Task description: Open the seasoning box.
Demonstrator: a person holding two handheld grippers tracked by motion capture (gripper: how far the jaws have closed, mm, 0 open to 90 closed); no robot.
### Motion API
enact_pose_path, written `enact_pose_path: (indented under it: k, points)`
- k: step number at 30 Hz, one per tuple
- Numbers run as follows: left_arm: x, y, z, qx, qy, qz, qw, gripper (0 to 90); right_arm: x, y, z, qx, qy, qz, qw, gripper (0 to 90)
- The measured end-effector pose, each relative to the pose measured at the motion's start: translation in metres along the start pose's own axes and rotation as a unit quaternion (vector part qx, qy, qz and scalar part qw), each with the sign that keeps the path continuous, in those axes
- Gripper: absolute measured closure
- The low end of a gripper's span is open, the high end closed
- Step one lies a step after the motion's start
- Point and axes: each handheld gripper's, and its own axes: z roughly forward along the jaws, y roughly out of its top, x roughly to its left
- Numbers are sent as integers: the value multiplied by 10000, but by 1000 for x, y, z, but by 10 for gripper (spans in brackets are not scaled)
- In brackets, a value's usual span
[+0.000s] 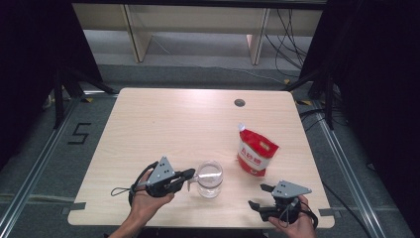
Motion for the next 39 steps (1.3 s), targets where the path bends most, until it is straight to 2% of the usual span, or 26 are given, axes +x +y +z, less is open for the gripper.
enact_pose_path:
  k: [1, 2, 3, 4, 5, 6, 7, 8, 10, 11, 13, 15, 16, 18, 19, 24, 28, 32, 33, 34, 35, 38, 39]
  points:
    - [0, 0, 1, 10, 2, -8, 10000, 893, 1, 1, 1, -15, 0, 56, 10000, 297]
    - [2, 0, 1, -3, -27, 108, 9999, 893, -1, 3, 2, -39, 34, -12, 10000, 298]
    - [1, 0, 1, 22, 27, 54, 10000, 893, 0, 5, 4, -102, 36, 25, 9999, 307]
    - [1, -1, 1, 14, 12, -19, 10000, 893, -1, 7, 5, -143, 46, -58, 9999, 329]
    - [1, -1, 1, 19, 26, -17, 10000, 893, 0, 10, 8, -255, 207, -62, 9994, 367]
    - [0, -1, 1, 21, 32, -10, 10000, 893, 0, 10, 8, -255, 207, -62, 9994, 367]
    - [0, -1, 1, 29, 41, 50, 10000, 893, 2, 14, 9, -331, 101, -46, 9994, 402]
    - [-1, -2, 1, 9, 27, 108, 9999, 893, 1, 16, 10, -355, 110, -137, 9992, 423]
    - [-2, -2, 0, -1, 17, 72, 10000, 893, 1, 17, 11, -378, 110, -123, 9991, 430]
    - [-2, -2, -1, 43, 39, 117, 9999, 893, 0, 19, 13, -456, 186, -221, 9985, 440]
    - [-3, -3, -1, 43, 43, 119, 9999, 892, 2, 21, 14, -474, 125, -182, 9986, 457]
    - [-2, -4, -1, 31, -4, 168, 9999, 891, 3, 22, 17, -501, 192, -231, 9983, 460]
    - [-4, -5, -2, 15, 26, 32, 10000, 891, 3, 23, 17, -472, 150, -228, 9985, 463]
    - [-2, -5, -3, 21, -13, 204, 9998, 890, 5, 25, 20, -442, 214, -218, 9986, 473]
    - [-2, -5, -3, -14, -31, 185, 9998, 889, 5, 26, 21, -478, 180, -217, 9985, 478]
    - [-4, -6, -4, -10, 16, 128, 9999, 885, 9, 29, 25, -536, 310, -248, 9978, 500]
    - [-3, -6, -4, -19, 5, 161, 9999, 885, 11, 32, 26, -630, 236, -432, 9968, 539]
    - [-4, -7, -3, -22, 11, 125, 9999, 887, 13, 34, 26, -641, 259, -433, 9967, 589]
    - [-3, -7, -3, -51, -26, 179, 9998, 887, 13, 35, 28, -665, 312, -473, 9962, 605]
    - [-3, -7, -3, -49, -18, 169, 9998, 887, 13, 36, 27, -718, 230, -537, 9957, 629]
    - [-2, -7, -3, -63, -32, 161, 9998, 887, 14, 37, 28, -727, 254, -576, 9954, 648]
    - [-2, -8, -3, -47, -46, 158, 9999, 887, 17, 39, 29, -821, 276, -569, 9946, 682]
    - [-2, -7, -3, -52, -36, 158, 9999, 887, 17, 41, 29, -851, 285, -668, 9937, 695]
